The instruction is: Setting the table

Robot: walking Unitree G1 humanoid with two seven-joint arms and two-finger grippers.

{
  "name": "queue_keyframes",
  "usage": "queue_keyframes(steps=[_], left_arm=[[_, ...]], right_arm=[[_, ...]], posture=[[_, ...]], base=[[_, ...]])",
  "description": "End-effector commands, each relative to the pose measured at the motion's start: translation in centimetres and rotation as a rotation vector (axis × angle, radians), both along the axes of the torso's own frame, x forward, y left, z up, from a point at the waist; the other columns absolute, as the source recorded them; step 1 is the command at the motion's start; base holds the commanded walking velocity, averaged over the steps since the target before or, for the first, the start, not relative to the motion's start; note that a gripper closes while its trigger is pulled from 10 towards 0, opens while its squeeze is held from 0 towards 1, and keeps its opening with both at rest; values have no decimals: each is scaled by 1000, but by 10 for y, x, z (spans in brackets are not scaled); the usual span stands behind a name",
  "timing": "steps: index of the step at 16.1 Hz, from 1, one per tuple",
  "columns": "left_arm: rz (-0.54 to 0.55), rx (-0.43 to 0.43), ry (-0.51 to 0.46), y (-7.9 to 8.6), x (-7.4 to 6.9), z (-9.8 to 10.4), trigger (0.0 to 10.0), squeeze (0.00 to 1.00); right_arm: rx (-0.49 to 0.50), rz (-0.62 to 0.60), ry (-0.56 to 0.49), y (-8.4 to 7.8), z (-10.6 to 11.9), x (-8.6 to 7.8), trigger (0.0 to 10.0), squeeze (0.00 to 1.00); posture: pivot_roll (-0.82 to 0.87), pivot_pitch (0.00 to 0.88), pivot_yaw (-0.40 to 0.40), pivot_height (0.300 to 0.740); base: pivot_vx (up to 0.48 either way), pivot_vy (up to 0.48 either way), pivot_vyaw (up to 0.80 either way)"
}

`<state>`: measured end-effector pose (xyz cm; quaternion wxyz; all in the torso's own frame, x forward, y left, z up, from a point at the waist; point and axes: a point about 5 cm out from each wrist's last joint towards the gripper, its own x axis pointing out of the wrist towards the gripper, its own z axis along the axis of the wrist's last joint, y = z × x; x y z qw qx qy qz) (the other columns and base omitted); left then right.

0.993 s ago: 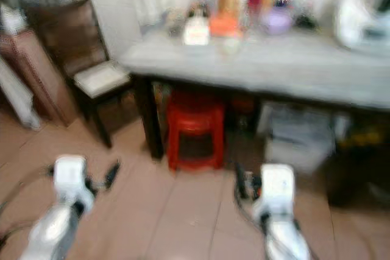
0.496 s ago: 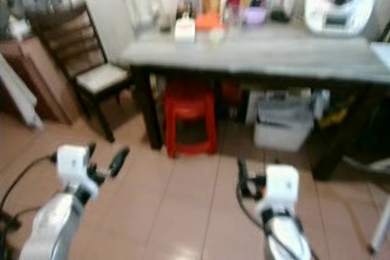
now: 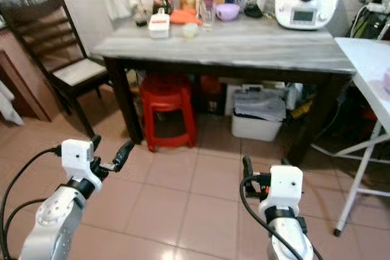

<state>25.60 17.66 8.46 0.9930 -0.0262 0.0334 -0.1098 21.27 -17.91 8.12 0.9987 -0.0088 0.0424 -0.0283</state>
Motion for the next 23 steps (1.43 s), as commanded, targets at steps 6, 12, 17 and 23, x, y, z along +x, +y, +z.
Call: queue_keyframes(steps=[6,12,17,23], left_arm=[[-5,-8,9,-4,3,2,10000,0],[4,-17,7,-4,4,5,10000,0],[-28,-53,-17,-8,5,10,10000,0],[-57,-48,-35,-11,5,13,10000,0]], right_arm=[[-33,30,-17,-5,11,6,10000,0],[-8,45,-16,0,14,3,10000,0],[5,28,-26,4,14,2,10000,0],[-2,24,-31,3,13,2,10000,0]], posture=[[7,0,25,740],[7,0,30,740],[4,0,40,740],[5,0,50,740]], base=[[0,-476,-528],[0,-474,-231],[0,0,0],[347,0,0]])
